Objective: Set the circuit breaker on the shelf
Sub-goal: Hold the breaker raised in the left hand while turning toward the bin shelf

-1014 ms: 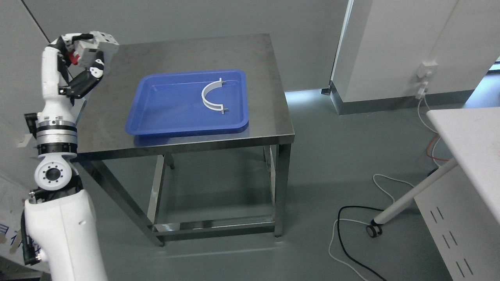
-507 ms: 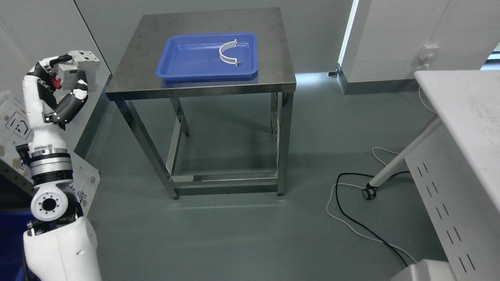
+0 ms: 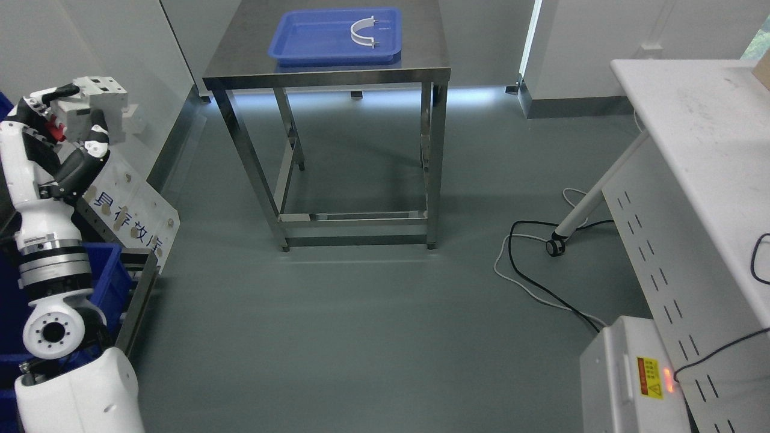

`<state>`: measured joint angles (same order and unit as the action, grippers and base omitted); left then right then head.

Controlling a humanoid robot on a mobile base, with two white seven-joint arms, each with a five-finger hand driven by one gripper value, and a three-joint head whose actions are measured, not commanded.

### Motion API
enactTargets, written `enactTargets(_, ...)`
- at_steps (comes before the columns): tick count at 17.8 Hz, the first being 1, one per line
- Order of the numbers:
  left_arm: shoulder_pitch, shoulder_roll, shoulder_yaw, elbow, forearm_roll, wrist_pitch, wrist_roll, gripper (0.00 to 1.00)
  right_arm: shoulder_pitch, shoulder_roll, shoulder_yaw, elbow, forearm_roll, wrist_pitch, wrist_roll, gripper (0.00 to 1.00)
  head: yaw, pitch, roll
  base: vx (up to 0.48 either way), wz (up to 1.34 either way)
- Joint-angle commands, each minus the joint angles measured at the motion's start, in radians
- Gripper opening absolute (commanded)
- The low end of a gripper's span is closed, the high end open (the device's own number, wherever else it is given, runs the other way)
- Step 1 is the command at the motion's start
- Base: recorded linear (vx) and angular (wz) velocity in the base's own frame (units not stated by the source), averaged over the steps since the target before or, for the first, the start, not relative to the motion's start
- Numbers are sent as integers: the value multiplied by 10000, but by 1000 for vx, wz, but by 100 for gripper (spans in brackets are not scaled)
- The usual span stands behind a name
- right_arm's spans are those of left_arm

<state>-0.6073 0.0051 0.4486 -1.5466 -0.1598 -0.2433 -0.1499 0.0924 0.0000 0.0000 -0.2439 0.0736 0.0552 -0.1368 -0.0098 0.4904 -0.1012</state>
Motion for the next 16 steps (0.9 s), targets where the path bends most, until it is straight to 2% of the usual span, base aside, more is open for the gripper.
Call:
enactTargets(1, -200, 124, 177, -809, 49, 40, -4, 7, -4, -175, 199, 0, 0, 245, 3, 100, 0, 0, 0, -450, 44)
enactTargets(4, -783, 124, 192, -855, 49, 346, -4, 7, -4, -175, 199, 0, 0, 245, 18, 100, 0, 0, 0, -369, 204)
enactTargets(8, -1397, 124, 101, -871, 49, 453, 11, 7, -4, -175, 199, 0, 0, 245, 18, 100, 0, 0, 0, -224, 709)
enactTargets(14, -2377, 124, 39, -855, 49, 913, 11, 7, -4, -175, 199, 0, 0, 245, 3, 100, 0, 0, 0, -41, 1215)
enactTargets(16, -2991, 124, -387, -810, -12, 1768, 27, 7, -4, -175, 199, 0, 0, 245, 3, 100, 0, 0, 0, 54, 1238)
